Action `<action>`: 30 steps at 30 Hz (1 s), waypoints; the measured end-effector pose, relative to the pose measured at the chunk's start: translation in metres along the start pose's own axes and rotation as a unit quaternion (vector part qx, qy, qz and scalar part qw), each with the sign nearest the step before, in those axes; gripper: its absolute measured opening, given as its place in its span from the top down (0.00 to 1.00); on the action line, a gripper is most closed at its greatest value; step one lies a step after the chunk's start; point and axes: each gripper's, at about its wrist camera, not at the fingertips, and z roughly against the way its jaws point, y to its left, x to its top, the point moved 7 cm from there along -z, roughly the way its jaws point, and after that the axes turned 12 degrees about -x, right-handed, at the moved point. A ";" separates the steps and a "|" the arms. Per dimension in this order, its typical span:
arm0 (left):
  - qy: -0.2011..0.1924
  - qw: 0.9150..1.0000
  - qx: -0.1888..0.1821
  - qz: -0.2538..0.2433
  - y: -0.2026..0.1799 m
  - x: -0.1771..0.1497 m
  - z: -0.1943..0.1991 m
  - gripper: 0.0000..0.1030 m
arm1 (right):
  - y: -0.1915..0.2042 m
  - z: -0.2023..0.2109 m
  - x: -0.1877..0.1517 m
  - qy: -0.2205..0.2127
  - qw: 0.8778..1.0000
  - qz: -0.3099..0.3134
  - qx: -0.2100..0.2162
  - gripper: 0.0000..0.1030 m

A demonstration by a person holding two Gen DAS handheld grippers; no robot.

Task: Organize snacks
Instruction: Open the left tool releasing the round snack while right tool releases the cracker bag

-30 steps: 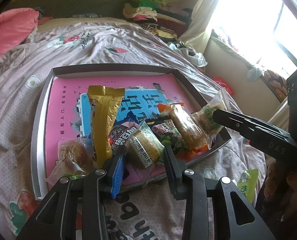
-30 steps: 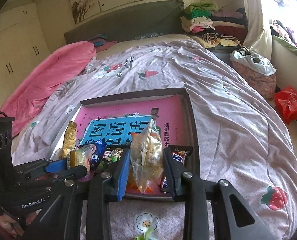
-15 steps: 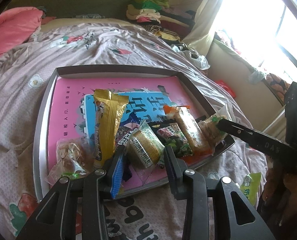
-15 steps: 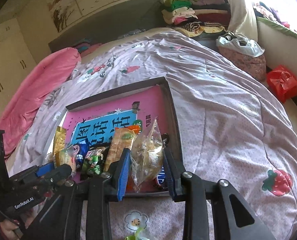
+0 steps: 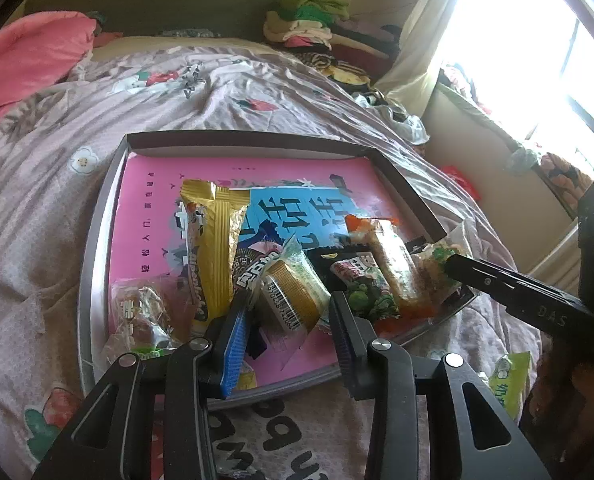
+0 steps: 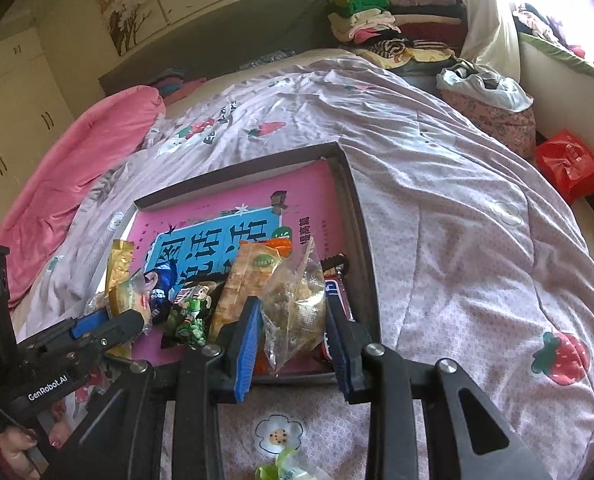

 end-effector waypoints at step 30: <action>0.001 1.000 -0.013 0.014 -0.002 -0.003 0.005 0.49 | -0.020 0.022 0.006 -0.023 0.999 -0.013 -0.027 0.53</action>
